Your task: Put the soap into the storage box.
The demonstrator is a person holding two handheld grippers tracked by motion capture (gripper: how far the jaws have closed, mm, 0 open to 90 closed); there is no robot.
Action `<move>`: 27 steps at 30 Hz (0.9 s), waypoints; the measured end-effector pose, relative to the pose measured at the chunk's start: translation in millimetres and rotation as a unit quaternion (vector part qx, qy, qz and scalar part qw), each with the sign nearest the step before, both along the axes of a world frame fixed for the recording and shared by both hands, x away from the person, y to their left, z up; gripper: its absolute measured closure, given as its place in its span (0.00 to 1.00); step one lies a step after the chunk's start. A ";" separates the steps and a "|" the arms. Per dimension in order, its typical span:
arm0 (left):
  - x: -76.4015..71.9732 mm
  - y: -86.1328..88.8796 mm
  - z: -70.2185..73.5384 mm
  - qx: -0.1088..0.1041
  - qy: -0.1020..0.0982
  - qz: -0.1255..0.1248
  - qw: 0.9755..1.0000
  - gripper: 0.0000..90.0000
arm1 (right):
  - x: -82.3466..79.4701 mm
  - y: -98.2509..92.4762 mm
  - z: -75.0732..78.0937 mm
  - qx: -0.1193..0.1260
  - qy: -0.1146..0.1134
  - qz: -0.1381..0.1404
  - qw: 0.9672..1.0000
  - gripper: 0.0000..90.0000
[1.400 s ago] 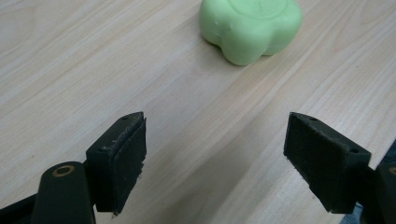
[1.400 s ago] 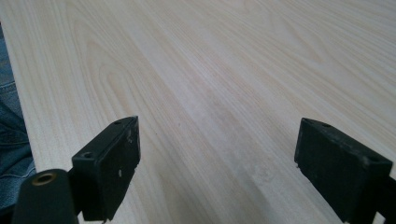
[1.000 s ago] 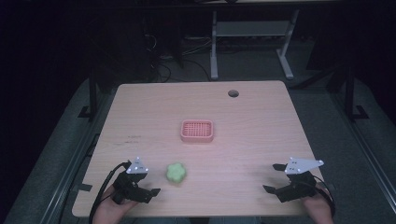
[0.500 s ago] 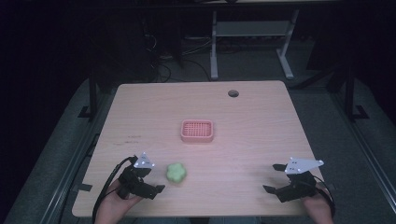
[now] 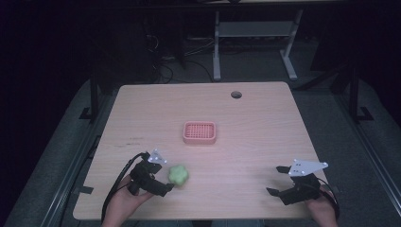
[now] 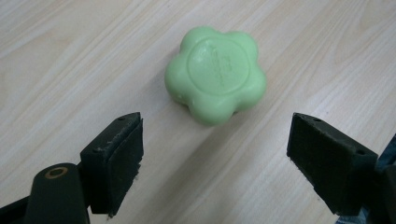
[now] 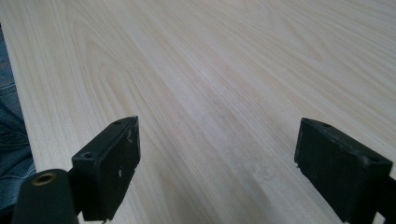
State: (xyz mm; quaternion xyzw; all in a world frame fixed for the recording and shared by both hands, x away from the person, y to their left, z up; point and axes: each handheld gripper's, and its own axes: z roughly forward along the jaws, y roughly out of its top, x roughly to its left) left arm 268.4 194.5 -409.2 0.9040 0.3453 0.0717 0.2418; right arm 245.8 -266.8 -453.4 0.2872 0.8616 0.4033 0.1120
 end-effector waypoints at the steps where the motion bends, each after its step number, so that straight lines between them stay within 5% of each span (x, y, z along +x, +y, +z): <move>1: 1.0 -1.6 0.5 0.003 0.000 -0.002 1.000 0.21 | 0.0 0.0 0.1 0.000 -0.001 0.000 1.000 0.15; 11: 11.0 -15.4 -1.3 0.015 0.023 0.004 1.000 0.21 | -0.7 -0.7 1.2 0.003 -0.002 -0.002 1.000 0.15; 27: 22.9 -39.0 -3.0 0.043 0.027 0.012 0.999 0.22 | -0.7 -0.2 1.3 0.001 -0.003 0.001 1.000 0.15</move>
